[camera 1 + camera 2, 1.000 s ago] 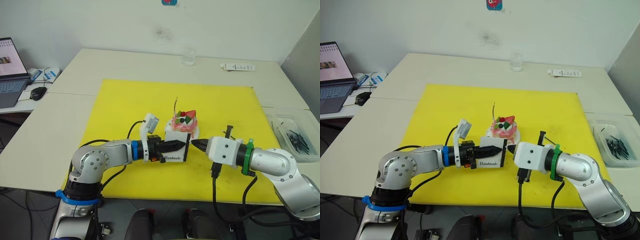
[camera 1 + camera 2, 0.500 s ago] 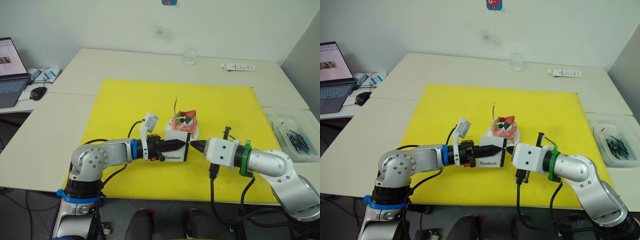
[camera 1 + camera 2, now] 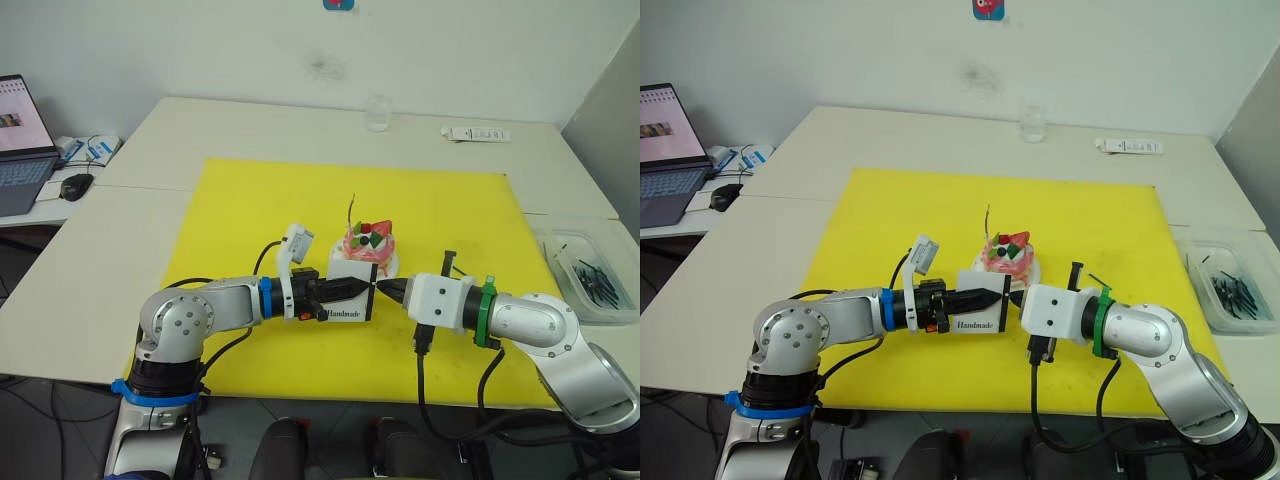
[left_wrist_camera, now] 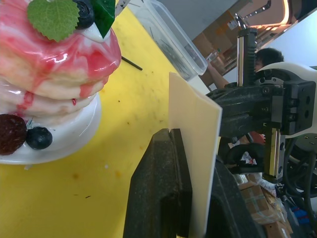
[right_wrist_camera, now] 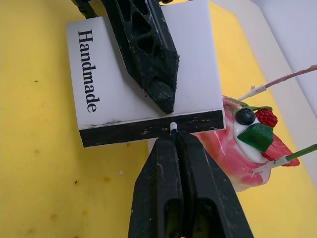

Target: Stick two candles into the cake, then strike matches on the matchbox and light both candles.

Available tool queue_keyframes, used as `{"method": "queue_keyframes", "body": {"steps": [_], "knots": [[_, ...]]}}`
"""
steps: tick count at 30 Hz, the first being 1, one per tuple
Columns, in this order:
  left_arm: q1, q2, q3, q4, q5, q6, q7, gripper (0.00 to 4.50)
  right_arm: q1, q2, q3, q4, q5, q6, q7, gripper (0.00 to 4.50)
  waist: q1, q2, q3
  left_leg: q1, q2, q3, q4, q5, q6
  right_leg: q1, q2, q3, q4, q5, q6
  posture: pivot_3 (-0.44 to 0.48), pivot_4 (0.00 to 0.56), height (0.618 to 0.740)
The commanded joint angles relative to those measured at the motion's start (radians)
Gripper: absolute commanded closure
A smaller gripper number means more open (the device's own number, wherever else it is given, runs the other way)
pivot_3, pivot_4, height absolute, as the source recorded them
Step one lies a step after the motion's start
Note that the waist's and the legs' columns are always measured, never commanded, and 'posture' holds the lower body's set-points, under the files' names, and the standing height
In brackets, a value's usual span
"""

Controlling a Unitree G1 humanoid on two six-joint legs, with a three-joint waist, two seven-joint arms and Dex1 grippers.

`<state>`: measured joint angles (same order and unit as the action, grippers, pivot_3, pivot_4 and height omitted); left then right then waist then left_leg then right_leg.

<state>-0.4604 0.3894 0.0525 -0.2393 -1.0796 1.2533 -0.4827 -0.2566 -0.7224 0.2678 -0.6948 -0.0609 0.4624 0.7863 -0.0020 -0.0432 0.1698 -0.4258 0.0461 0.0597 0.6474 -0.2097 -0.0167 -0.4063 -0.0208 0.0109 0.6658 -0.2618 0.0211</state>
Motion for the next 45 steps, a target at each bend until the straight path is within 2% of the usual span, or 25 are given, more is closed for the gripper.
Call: {"method": "queue_keyframes", "body": {"steps": [1, 6, 10, 13, 18, 24, 36, 41, 45], "knots": [[-0.012, -0.014, 0.001, -0.043, -0.041, 0.003, -0.021, 4.50, -0.009, -0.006, -0.001, -0.003, -0.012, -0.019, 0.002, 4.47, 0.000, 0.000, 0.000, 0.000, 0.000, 0.000, 0.000, 0.000, 0.000, 0.000, 0.000, 0.000, 0.000, 0.000, 0.000, 0.000, 0.150, 0.727], [-0.039, -0.031, -0.010, -0.064, -0.032, -0.020, -0.025, 4.50, -0.031, -0.023, 0.043, 0.026, -0.021, -0.046, 0.044, 4.47, 0.000, 0.000, 0.000, 0.000, 0.000, 0.000, 0.000, 0.000, 0.000, 0.000, 0.000, 0.000, 0.000, 0.000, 0.000, 0.000, 0.150, 0.727], [-0.115, -0.038, -0.007, -0.074, 0.023, -0.088, -0.029, 4.50, -0.062, -0.074, 0.137, 0.079, -0.028, -0.161, 0.179, 4.47, 0.000, 0.000, 0.000, 0.000, 0.000, 0.000, 0.001, 0.000, 0.000, 0.000, 0.000, 0.000, 0.000, 0.000, 0.000, 0.000, 0.150, 0.727], [-0.239, 0.019, 0.058, -0.043, 0.065, -0.153, -0.047, 4.50, -0.054, -0.146, 0.115, 0.058, 0.022, -0.208, 0.280, 4.47, 0.009, -0.002, 0.001, -0.001, 0.000, -0.003, 0.001, 0.000, 0.000, 0.001, 0.000, -0.003, -0.001, 0.000, 0.000, 0.000, 0.150, 0.727], [-0.306, 0.113, 0.130, -0.021, 0.032, -0.144, -0.059, 4.50, -0.062, -0.156, -0.004, 0.040, 0.094, -0.140, 0.267, 4.47, -0.009, 0.001, 0.001, 0.001, -0.001, 0.001, 0.000, 0.000, 0.000, 0.000, 0.000, -0.001, -0.001, 0.000, 0.000, 0.000, 0.150, 0.727], [-0.184, 0.167, 0.118, -0.084, -0.034, -0.074, -0.093, 4.50, -0.077, -0.108, -0.046, 0.021, 0.126, -0.057, 0.223, 4.47, -0.005, 0.001, 0.001, 0.001, 0.001, -0.001, -0.001, 0.000, 0.000, 0.000, 0.001, -0.002, 0.001, 0.000, 0.000, 0.000, 0.150, 0.727], [-0.068, 0.218, 0.068, -0.078, 0.023, -0.101, -0.155, 4.50, -0.068, -0.072, -0.064, -0.045, 0.148, 0.061, 0.141, 4.47, 0.000, 0.001, 0.001, 0.001, 0.000, 0.000, 0.001, 0.000, -0.001, 0.001, -0.001, -0.001, 0.001, 0.000, 0.000, 0.000, 0.150, 0.727], [0.082, 0.278, 0.052, -0.067, 0.081, -0.122, -0.205, 4.50, -0.173, 0.000, -0.072, -0.035, 0.149, 0.117, 0.069, 4.47, -0.013, 0.001, 0.001, 0.001, 0.001, 0.000, 0.000, 0.000, -0.001, -0.001, 0.000, 0.001, 0.002, 0.000, -0.001, 0.000, 0.150, 0.727], [0.153, 0.283, 0.026, -0.074, 0.116, -0.148, -0.228, 4.50, -0.267, 0.047, -0.044, 0.009, 0.110, 0.136, 0.014, 4.47, -0.009, 0.001, 0.001, 0.001, 0.001, 0.000, 0.000, 0.000, -0.001, -0.002, -0.001, -0.001, 0.008, -0.003, -0.006, 0.000, 0.150, 0.727]]}}
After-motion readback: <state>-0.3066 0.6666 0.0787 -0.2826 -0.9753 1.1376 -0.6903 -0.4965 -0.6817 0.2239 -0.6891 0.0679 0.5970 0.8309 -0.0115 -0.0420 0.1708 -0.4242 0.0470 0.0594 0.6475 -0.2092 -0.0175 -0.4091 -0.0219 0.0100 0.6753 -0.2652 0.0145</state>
